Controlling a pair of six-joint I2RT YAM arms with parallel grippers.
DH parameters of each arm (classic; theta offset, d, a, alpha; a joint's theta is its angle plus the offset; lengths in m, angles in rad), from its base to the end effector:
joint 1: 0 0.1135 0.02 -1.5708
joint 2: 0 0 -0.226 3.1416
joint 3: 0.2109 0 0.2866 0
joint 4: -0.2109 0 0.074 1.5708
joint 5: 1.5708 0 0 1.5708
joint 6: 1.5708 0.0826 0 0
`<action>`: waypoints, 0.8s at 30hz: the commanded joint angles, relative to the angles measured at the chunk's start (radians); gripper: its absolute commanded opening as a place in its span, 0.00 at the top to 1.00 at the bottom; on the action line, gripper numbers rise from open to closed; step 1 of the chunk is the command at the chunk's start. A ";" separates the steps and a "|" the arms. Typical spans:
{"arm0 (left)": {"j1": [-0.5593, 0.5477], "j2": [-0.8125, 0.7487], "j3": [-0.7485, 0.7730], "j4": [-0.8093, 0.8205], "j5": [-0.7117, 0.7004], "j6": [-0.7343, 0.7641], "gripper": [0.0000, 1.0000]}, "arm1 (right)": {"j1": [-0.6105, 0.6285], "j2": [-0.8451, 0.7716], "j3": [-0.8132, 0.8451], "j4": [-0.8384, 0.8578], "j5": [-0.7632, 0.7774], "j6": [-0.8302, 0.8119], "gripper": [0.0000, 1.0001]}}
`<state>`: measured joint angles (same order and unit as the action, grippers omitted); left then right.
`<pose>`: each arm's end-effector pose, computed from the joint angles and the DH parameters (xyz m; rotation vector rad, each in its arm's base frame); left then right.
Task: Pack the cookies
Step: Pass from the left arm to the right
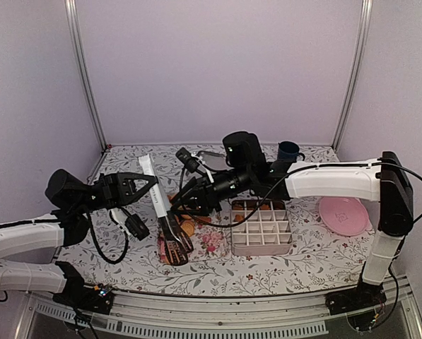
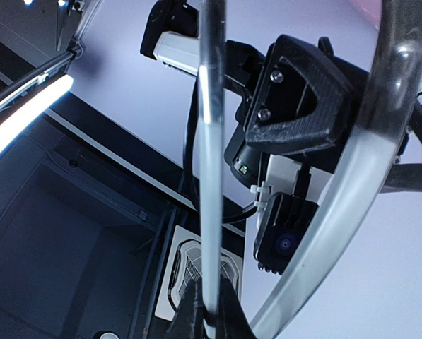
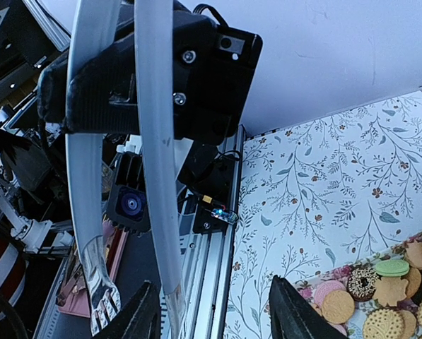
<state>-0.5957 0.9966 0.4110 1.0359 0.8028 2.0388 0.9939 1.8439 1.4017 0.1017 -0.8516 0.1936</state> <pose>0.2003 -0.2075 0.2555 1.2290 -0.4366 0.7932 0.2102 0.4370 0.2225 -1.3888 1.6149 1.5643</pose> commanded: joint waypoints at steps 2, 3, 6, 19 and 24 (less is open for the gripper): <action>-0.007 0.001 0.033 0.049 -0.007 0.003 1.00 | 0.015 0.012 0.022 -0.020 -0.007 -0.024 0.48; -0.007 0.002 0.032 0.048 -0.005 0.005 1.00 | 0.017 0.010 0.023 -0.018 -0.006 -0.025 0.48; -0.007 0.006 0.038 0.047 -0.006 0.007 1.00 | 0.022 0.009 0.028 -0.014 -0.006 -0.025 0.51; -0.006 0.040 0.064 0.056 0.002 0.034 1.00 | 0.039 0.016 0.036 -0.002 0.035 -0.026 0.79; -0.005 0.047 0.074 0.061 -0.004 0.035 1.00 | 0.040 -0.022 0.020 0.017 0.149 -0.037 1.00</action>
<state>-0.5953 1.0378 0.4515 1.0458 0.7959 2.0483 1.0336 1.8549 1.4094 0.0891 -0.7998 0.1757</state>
